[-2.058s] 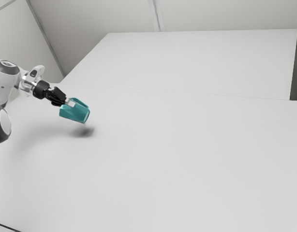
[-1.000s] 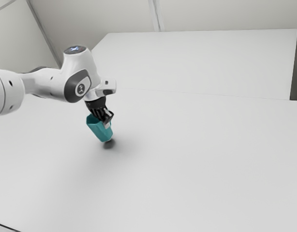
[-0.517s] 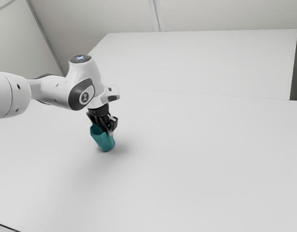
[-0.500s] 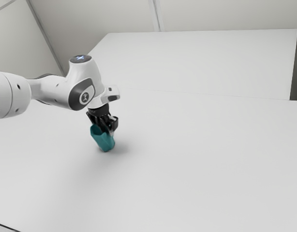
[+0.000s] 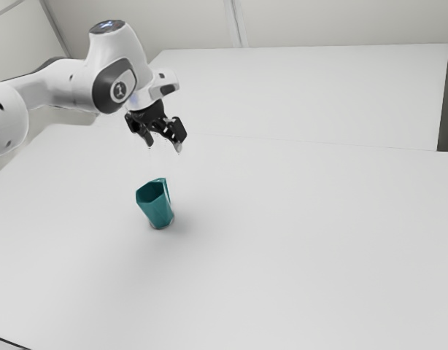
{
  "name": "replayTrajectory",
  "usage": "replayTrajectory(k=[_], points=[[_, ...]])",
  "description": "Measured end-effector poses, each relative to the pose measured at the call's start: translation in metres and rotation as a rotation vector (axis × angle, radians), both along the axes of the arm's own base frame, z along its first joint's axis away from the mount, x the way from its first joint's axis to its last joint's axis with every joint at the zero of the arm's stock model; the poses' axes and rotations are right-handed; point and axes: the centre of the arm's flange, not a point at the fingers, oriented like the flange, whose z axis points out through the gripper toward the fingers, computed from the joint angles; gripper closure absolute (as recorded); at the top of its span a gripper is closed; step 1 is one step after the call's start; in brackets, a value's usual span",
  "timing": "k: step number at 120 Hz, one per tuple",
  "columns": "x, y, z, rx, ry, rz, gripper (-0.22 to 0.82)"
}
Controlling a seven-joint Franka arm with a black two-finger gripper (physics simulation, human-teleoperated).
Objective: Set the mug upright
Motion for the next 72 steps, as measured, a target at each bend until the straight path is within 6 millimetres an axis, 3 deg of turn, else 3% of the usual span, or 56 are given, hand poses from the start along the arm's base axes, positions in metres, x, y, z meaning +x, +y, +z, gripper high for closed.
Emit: replayTrajectory(k=[18, 26, 38, 72], points=[[0.019, 0.008, 0.068, -0.032, -0.020, 0.030, 0.02], [0.029, 0.009, 0.085, -0.042, -0.016, 0.030, 0.02], [0.036, 0.013, 0.090, -0.047, 0.015, 0.033, 0.01], [0.029, 0.012, 0.091, -0.047, 0.077, 0.025, 0.00]])
